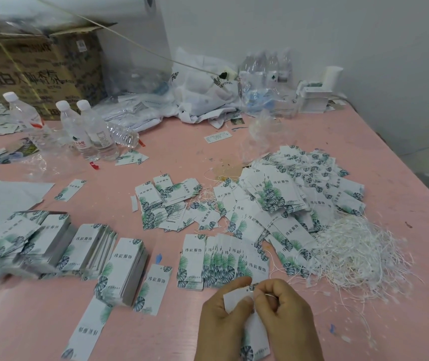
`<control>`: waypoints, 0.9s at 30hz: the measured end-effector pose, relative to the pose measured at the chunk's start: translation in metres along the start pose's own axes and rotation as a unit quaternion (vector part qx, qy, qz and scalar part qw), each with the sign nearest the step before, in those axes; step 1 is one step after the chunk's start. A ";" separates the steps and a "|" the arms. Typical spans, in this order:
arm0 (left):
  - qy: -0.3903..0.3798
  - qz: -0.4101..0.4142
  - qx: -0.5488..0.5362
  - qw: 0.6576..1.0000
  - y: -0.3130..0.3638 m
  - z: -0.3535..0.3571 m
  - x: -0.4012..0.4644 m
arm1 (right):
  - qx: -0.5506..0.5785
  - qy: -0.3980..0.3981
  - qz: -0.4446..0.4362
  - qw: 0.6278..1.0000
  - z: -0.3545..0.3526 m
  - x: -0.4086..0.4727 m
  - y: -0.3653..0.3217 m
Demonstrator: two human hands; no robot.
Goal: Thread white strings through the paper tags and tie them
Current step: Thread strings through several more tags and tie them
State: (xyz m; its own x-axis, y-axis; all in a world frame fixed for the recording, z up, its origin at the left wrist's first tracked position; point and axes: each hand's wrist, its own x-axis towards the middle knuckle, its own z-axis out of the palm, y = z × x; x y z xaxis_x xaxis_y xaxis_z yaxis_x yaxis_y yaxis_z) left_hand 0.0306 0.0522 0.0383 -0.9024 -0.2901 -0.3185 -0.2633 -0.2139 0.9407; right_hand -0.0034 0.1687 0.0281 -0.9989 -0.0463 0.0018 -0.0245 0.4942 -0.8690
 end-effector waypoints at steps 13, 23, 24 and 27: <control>0.021 0.052 0.022 0.998 0.001 0.005 -0.002 | -0.033 0.032 -0.036 0.998 -0.002 -0.001 -0.005; 0.003 0.013 -0.089 0.996 0.001 -0.001 0.003 | 0.000 0.045 -0.035 0.998 -0.006 -0.001 -0.006; 0.003 0.014 -0.096 0.995 0.000 -0.001 0.003 | 0.006 0.040 -0.032 0.999 -0.006 -0.002 -0.007; 0.003 0.018 -0.108 0.994 -0.001 -0.001 0.004 | 0.031 0.028 -0.025 0.999 -0.008 -0.003 -0.007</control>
State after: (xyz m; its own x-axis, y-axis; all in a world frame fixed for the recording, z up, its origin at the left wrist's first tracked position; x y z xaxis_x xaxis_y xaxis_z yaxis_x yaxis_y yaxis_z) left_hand 0.0277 0.0502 0.0359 -0.9077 -0.3067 -0.2866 -0.1513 -0.3978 0.9049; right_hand -0.0009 0.1720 0.0381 -0.9971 -0.0198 0.0734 -0.0747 0.4369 -0.8964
